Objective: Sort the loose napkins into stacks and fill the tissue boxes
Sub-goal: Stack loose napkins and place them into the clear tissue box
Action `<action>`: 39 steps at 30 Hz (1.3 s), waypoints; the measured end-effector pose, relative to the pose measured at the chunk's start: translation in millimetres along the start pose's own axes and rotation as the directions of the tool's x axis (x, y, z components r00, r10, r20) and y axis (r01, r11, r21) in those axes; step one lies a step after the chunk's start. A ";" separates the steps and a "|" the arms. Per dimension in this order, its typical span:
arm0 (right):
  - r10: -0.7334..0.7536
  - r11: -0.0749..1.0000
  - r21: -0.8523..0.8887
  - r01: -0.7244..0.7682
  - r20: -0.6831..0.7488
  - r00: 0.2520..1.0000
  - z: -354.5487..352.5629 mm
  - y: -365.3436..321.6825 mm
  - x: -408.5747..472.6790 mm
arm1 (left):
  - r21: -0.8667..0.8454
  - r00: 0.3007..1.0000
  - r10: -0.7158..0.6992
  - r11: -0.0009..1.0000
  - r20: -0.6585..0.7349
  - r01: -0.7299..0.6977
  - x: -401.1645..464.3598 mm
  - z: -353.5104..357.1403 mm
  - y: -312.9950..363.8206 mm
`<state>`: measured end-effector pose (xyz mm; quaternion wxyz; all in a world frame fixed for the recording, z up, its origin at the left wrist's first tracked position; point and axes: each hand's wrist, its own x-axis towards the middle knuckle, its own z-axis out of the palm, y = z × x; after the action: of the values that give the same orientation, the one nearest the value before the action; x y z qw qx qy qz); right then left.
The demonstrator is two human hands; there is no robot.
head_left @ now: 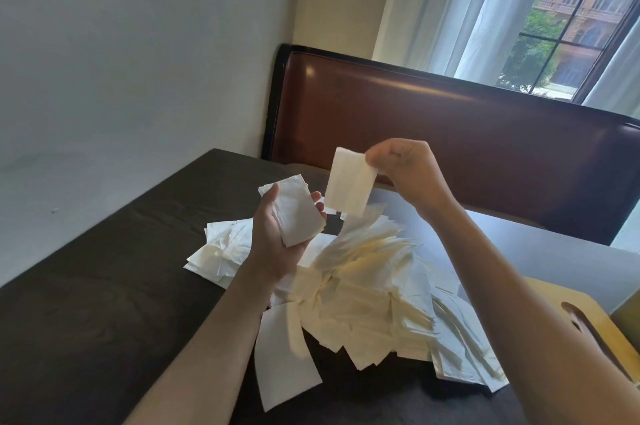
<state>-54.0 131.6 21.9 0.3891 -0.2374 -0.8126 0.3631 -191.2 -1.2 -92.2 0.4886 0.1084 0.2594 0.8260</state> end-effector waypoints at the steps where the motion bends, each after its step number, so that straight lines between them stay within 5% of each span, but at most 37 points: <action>1: -0.008 0.998 0.064 0.007 0.013 1.000 1.5 -5.4 1.8 | -0.013 1.000 -0.003 1.000 0.012 0.003 0.6 -0.4 1.2; 6: 0.052 0.943 0.313 -0.116 0.203 0.978 14.9 -27.7 6.2 | 0.015 0.994 -0.031 0.999 0.106 0.030 2.2 -2.1 0.4; 12: 0.117 0.990 -0.111 -0.093 0.243 0.963 52.1 -10.6 11.2 | -0.014 0.969 -0.180 0.983 0.172 0.185 -2.5 6.1 2.0; 23: 0.221 0.974 -0.088 -0.209 0.152 0.963 33.6 21.3 6.2 | 0.150 0.981 -0.192 0.971 0.017 0.187 -6.4 10.9 2.0; 31: 0.457 0.816 -0.534 -0.223 0.359 0.814 11.8 41.2 -21.2 | 0.148 0.977 -0.211 0.967 0.003 0.208 -6.9 14.5 -4.6; 39: 0.475 0.823 -0.501 -0.268 0.347 0.809 9.4 41.4 -25.3 | 0.148 0.980 -0.198 0.969 -0.008 0.197 -7.6 8.8 -9.3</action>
<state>-42.5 136.7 -25.9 0.0438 -0.3831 -0.8755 0.2913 -176.6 -1.3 -89.1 0.5597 0.1209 0.3278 0.7514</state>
